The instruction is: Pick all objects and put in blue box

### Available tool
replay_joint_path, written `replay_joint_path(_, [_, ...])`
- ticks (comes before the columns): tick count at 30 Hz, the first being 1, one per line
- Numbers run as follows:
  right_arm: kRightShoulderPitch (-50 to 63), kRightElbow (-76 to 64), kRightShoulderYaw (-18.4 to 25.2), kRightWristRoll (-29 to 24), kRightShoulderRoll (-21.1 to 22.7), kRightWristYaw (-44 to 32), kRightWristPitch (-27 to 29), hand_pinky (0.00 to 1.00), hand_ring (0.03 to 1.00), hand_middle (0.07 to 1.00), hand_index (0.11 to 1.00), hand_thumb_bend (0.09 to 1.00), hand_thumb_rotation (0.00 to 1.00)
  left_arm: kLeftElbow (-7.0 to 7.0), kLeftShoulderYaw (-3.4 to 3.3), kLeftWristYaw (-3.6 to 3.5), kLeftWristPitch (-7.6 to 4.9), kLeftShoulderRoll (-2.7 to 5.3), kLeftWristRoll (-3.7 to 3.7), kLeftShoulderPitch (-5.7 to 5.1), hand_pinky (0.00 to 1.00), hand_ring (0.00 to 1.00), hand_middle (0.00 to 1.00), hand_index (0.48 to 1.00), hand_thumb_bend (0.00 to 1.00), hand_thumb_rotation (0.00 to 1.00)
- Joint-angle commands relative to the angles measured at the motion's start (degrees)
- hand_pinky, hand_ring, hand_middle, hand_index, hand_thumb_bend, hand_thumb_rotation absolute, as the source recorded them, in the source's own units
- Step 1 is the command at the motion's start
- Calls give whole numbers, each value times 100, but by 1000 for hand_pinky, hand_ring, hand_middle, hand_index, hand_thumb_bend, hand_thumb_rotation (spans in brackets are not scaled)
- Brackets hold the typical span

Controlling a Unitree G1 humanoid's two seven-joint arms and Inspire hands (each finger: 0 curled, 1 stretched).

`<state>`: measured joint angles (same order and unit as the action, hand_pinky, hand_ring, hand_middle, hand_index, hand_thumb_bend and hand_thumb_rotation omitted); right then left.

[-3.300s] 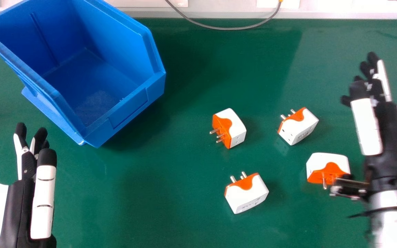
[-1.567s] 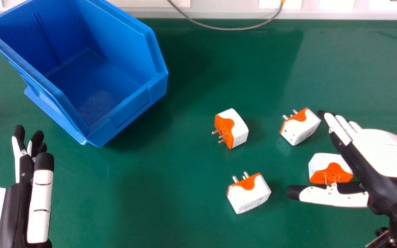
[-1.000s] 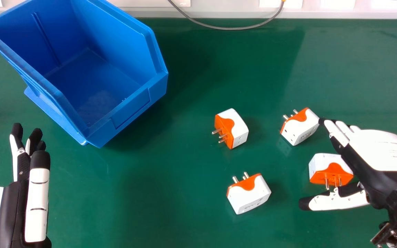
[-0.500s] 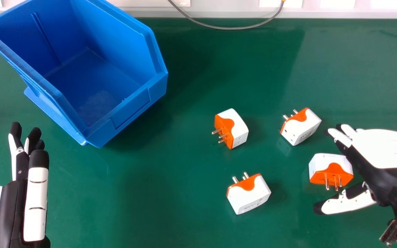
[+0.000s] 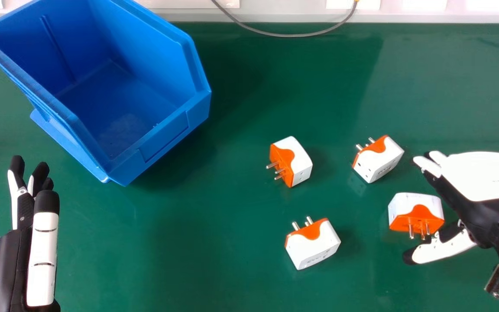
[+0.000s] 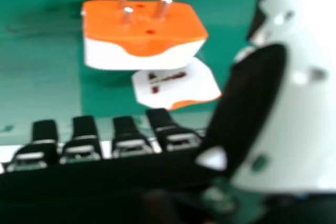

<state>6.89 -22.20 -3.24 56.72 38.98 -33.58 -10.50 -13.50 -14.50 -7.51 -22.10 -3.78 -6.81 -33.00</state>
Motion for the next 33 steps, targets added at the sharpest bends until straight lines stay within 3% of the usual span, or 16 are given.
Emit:
replay_joint_path(1, [-189,73,-27,30,97,45,40,916,947,967,929,675,465,-172,-44,-22,-85,-58,-14,-59,1000,1000,1000,1000,597,1000])
replay_joint_path(9, [-338,331,-195,13,126,-7,93,913,946,964,926,665,449,-75,-95,-57,-165,-80,-42,-64,1000,1000,1000,1000,590,1000])
replay_joint_path(18, [-414,611,-298,44,226,145,240,906,939,952,915,664,457,-136,-150,-47,-109,-94,-2,-112,1000,1000,1000,1000,580,1000])
replay_joint_path(33, [-641,858,-490,258,365,58,263,908,942,953,911,656,439,-132,-210,-61,-181,-90,37,-132,1000,1000,1000,1000,573,1000])
